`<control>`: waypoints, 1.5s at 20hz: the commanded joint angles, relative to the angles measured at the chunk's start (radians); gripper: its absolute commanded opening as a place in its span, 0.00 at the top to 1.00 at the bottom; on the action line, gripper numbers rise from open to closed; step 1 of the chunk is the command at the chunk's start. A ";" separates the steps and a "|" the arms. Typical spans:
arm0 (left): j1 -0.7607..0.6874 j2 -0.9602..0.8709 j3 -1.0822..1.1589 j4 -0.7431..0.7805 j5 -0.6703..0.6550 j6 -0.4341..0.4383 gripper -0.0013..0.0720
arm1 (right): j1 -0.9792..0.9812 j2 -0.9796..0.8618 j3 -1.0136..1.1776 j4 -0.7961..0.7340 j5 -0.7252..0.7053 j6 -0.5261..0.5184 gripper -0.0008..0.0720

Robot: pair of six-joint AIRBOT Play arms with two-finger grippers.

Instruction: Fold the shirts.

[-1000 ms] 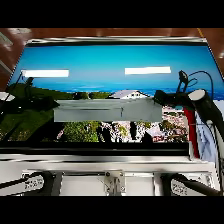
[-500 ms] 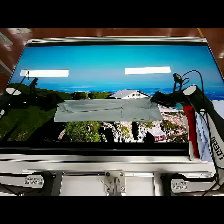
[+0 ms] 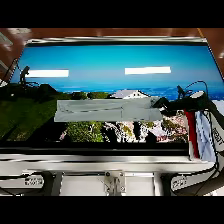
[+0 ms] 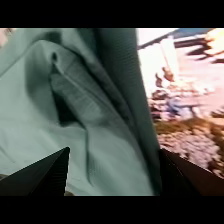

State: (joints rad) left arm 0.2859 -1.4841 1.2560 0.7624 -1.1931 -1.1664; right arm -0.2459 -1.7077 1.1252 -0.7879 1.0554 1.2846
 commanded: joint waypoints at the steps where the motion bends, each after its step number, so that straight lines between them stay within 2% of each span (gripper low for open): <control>1: -0.014 0.033 0.005 -0.035 -0.016 0.002 0.18 | 0.054 -0.054 0.000 0.096 -0.047 0.010 0.05; 2: -0.021 0.034 0.005 -0.062 -0.017 0.002 0.18 | 0.066 -0.055 0.000 0.107 -0.065 0.016 0.10; 3: -0.030 0.034 0.005 -0.084 -0.016 0.002 0.18 | 0.072 -0.055 0.000 0.127 -0.071 0.016 0.46; 4: -0.041 0.034 0.005 -0.097 -0.014 0.002 0.18 | 0.074 -0.054 0.000 0.161 -0.067 0.016 0.89; 6: -0.072 0.033 0.005 -0.109 -0.012 0.001 0.22 | 0.066 -0.028 0.003 0.217 -0.011 -0.013 0.91; 8: -0.130 0.027 0.003 -0.109 -0.012 0.001 0.83 | 0.066 0.050 0.003 0.211 0.048 -0.023 0.91; 9: -0.168 0.019 0.003 -0.109 -0.005 0.001 0.90 | 0.066 0.102 0.003 0.209 0.089 -0.022 0.91; 12: -0.335 -0.013 -0.019 -0.109 0.106 0.000 0.90 | 0.066 0.264 0.003 0.187 0.213 0.027 0.91; 14: -0.461 -0.042 -0.035 -0.109 0.189 -0.012 0.93 | 0.066 0.371 0.003 0.107 0.269 0.089 0.91; 16: -0.573 -0.077 -0.037 -0.123 0.260 -0.064 0.93 | 0.066 0.467 0.003 -0.011 0.304 0.164 0.91; 20: -0.760 -0.134 -0.037 -0.290 0.428 -0.081 0.93 | 0.066 0.612 0.003 -0.155 0.381 0.221 0.91; 24: -0.891 -0.185 -0.037 -0.407 0.420 -0.082 0.93 | 0.066 0.702 0.003 -0.210 0.422 0.232 0.91; 30: -1.016 -0.219 -0.037 -0.414 0.398 -0.151 0.93 | 0.066 0.765 0.003 -0.238 0.448 0.242 0.91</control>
State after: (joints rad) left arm -0.6743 -1.6836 1.2190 0.3687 -0.8021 -1.2846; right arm -0.1795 -0.9749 1.1271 -1.0061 1.4815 1.5181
